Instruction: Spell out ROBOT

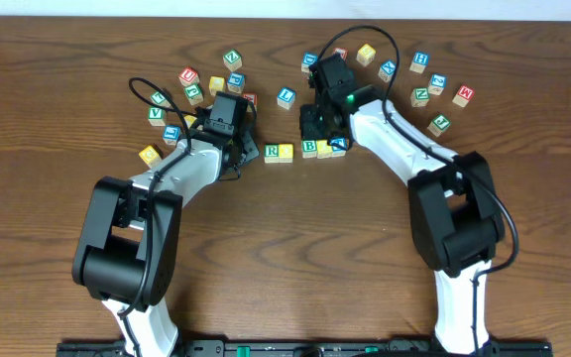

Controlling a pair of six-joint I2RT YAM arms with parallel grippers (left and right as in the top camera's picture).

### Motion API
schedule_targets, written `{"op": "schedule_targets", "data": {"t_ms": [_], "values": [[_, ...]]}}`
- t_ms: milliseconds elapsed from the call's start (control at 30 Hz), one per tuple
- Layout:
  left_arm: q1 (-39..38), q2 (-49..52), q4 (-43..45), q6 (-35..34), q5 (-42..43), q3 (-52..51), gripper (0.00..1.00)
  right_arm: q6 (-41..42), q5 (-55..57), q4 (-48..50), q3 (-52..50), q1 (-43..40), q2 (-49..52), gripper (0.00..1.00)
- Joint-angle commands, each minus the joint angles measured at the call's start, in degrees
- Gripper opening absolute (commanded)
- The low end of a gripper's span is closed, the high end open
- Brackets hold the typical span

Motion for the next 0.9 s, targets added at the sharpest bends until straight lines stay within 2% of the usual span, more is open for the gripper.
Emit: {"op": "schedule_targets", "data": {"t_ms": [0,867], "values": [[0.2,-1.5,-0.3,0.2,-1.4,-0.4,0.07,2.2,-0.3,0.0,1.2,0.5,1.6,0.01],[0.2,-1.5,-0.3,0.2,-1.4,-0.4,0.07,3.7,-1.9,-2.4,1.2,1.6,1.6,0.01]]}}
